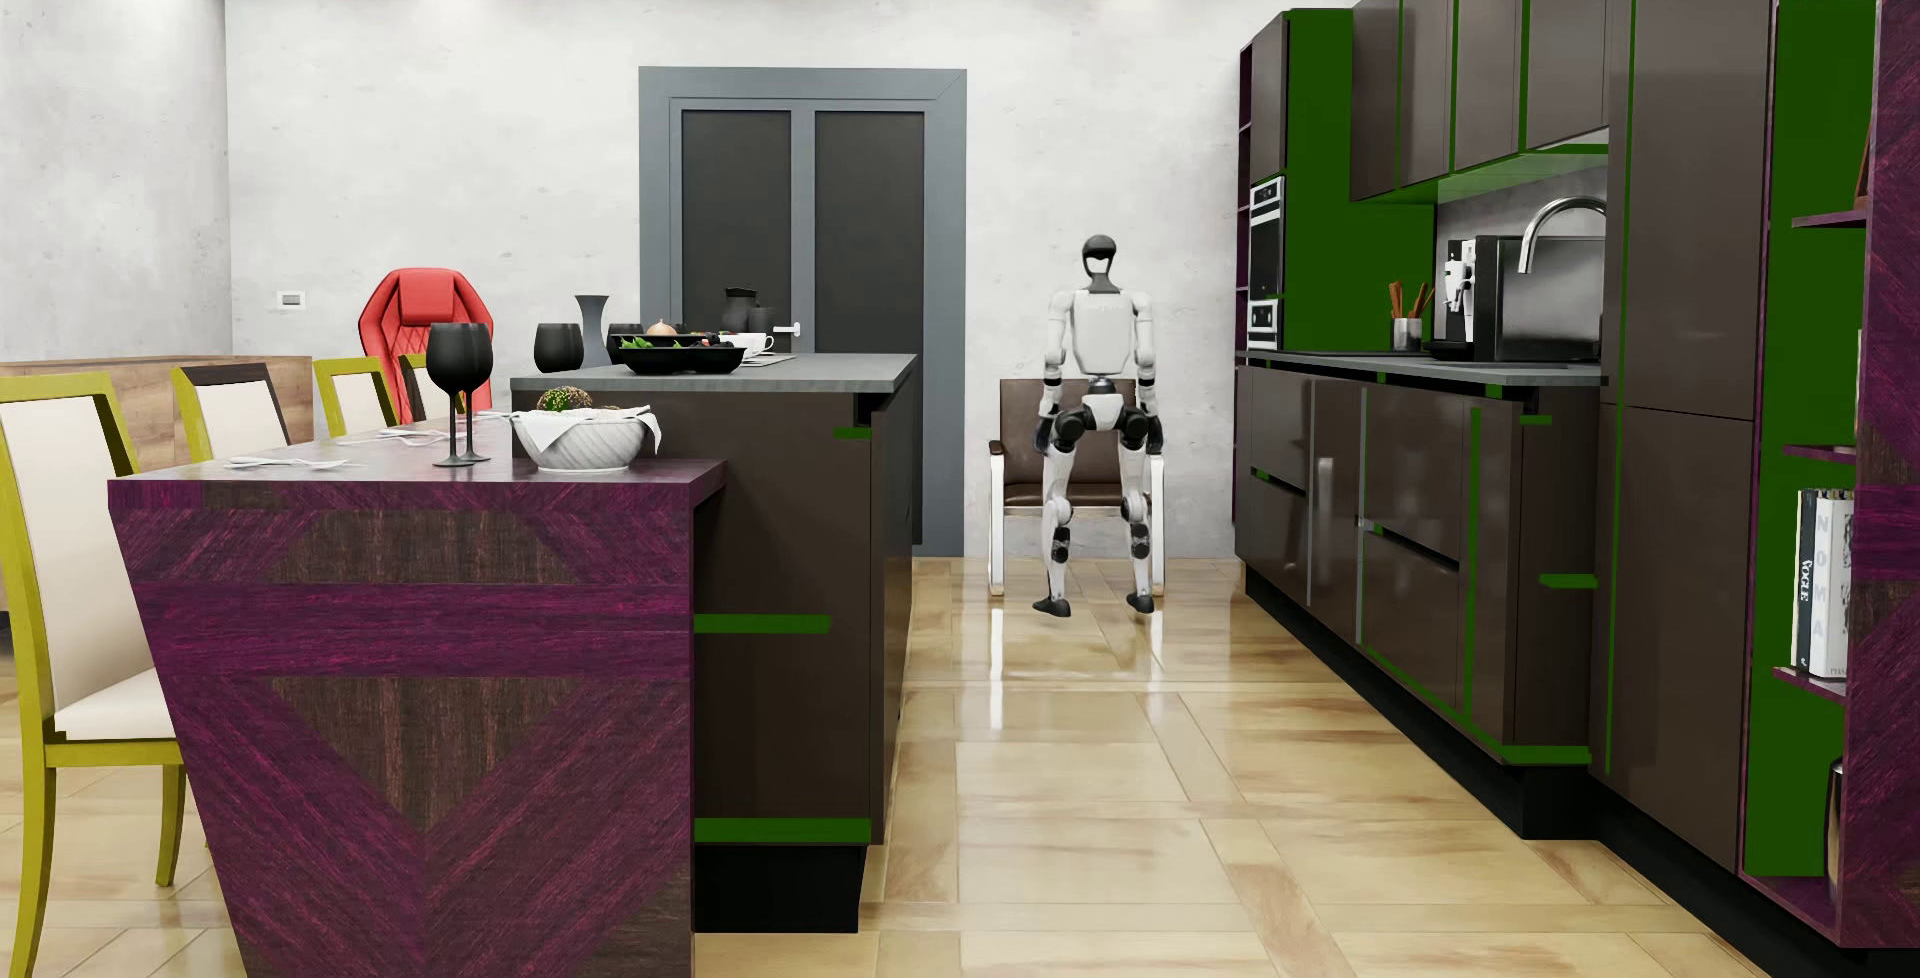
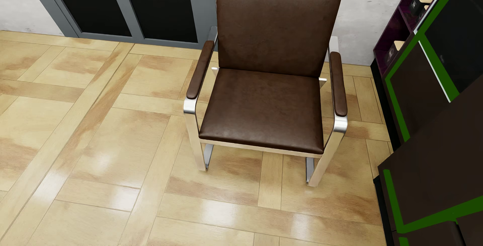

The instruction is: Walk to chair

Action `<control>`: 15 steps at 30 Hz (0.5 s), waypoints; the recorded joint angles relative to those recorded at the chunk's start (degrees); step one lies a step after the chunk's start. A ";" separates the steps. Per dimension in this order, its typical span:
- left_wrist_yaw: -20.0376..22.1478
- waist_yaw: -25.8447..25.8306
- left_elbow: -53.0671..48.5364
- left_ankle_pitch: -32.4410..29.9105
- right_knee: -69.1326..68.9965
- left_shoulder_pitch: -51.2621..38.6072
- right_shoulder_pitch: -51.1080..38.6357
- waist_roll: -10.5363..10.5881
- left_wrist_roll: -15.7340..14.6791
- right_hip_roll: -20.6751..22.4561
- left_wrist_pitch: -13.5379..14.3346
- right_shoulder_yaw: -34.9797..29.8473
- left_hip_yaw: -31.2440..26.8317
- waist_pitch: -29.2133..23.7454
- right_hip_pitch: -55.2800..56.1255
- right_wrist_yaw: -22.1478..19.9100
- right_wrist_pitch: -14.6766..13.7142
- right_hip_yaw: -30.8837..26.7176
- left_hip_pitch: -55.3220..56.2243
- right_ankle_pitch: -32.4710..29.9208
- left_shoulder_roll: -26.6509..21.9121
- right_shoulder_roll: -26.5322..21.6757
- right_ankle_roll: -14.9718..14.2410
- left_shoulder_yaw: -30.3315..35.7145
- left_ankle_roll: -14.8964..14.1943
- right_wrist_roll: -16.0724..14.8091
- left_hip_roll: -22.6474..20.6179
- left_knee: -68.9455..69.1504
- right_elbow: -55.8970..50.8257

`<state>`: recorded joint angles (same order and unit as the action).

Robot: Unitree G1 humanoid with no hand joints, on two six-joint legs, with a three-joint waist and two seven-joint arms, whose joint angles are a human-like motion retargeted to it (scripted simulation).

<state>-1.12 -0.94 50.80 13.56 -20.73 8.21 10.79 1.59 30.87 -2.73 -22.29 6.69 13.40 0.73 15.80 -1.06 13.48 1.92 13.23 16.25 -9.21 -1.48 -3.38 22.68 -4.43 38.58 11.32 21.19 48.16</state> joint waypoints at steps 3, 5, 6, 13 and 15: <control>0.75 0.43 -2.29 -0.04 -0.06 -3.79 -0.42 -0.20 4.81 -0.28 1.01 -0.05 -0.83 0.04 -1.13 0.03 -0.16 0.95 -0.83 0.52 -1.15 -0.02 -0.01 3.10 -0.03 1.19 -0.27 -0.54 -0.74; 2.33 0.26 -4.23 0.19 -0.46 -5.80 -0.14 -0.37 0.25 -0.58 2.02 0.75 -1.82 0.02 -1.51 -0.75 -1.51 1.75 -0.61 1.04 -0.21 -0.48 0.14 -0.53 -0.16 0.97 -0.52 -0.04 -2.43; 3.31 0.10 -5.31 0.36 -0.64 -6.57 -0.31 -0.45 -1.02 -0.71 2.92 1.11 -2.25 0.01 -1.64 -1.12 -1.98 2.07 -0.48 1.27 -0.21 -0.59 0.22 -1.22 -0.20 0.69 -0.63 0.26 -3.26; 5.66 -0.71 -9.40 5.49 -3.38 -7.98 -1.29 -0.85 -1.32 -1.16 4.40 1.01 -4.09 -0.33 -1.57 -2.20 -3.89 4.19 0.82 6.79 -2.06 -0.77 0.53 -0.46 -0.94 -0.11 -0.17 4.47 -7.79; 4.33 -1.01 -7.69 6.53 -3.16 -7.34 -1.45 -0.96 -1.12 -1.37 3.18 0.87 -4.75 -0.25 -2.58 -2.18 -3.45 5.25 0.45 8.42 -2.57 -0.13 0.92 0.23 -1.29 -0.77 -0.21 4.77 -8.78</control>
<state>3.21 -1.95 43.10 20.09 -23.89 0.87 9.34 0.63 29.75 -4.10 -19.11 7.55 8.65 0.49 13.21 -3.23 10.02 7.17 13.68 24.67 -11.79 -1.62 -2.47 22.91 -5.72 37.81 11.11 25.96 39.38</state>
